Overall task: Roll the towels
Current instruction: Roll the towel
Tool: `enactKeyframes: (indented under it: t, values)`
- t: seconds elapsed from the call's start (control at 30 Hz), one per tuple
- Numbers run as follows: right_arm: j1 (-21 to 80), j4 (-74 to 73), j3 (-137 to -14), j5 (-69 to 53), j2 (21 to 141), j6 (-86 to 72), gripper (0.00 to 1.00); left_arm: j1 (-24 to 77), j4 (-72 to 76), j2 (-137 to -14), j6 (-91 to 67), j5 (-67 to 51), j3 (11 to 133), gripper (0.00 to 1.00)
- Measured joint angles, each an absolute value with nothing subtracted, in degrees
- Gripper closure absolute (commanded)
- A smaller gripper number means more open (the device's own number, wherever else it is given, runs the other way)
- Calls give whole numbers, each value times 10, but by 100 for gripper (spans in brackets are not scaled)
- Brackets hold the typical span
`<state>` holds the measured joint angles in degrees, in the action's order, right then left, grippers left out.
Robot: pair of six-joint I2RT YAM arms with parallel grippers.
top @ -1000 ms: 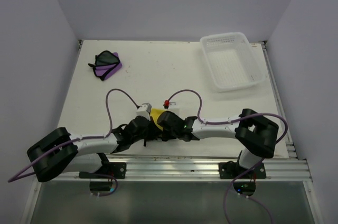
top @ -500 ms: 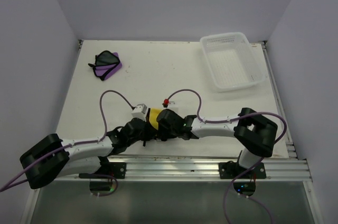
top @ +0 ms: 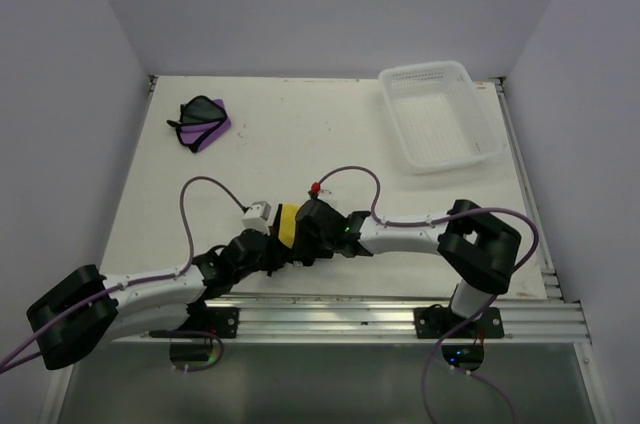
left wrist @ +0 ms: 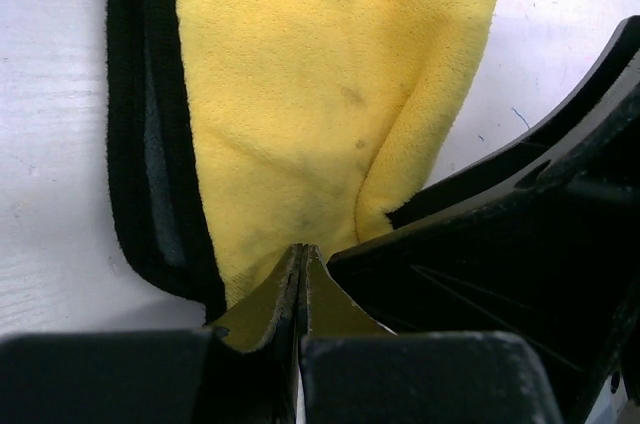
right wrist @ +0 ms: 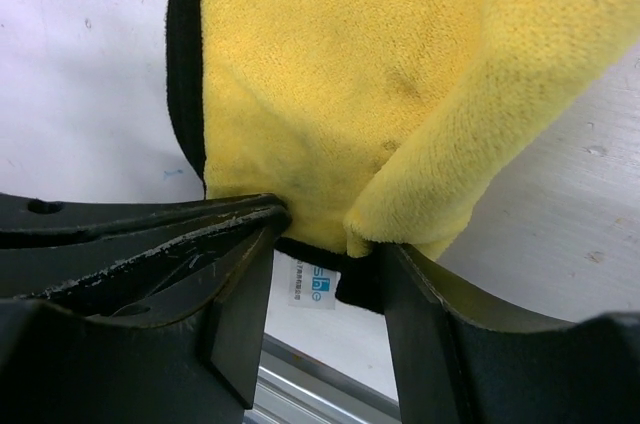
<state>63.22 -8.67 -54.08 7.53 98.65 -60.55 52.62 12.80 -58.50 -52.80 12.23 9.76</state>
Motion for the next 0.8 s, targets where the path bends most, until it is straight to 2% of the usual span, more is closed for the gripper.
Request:
enactKeyframes:
  t: [0.47, 0.8]
  values:
    - [617, -109, -556, 61, 996, -669, 46, 548, 98, -427, -530, 155, 70, 100]
    - [602, -134, -571, 36, 1005, -697, 45, 601, 165, -457, -502, 229, 67, 100]
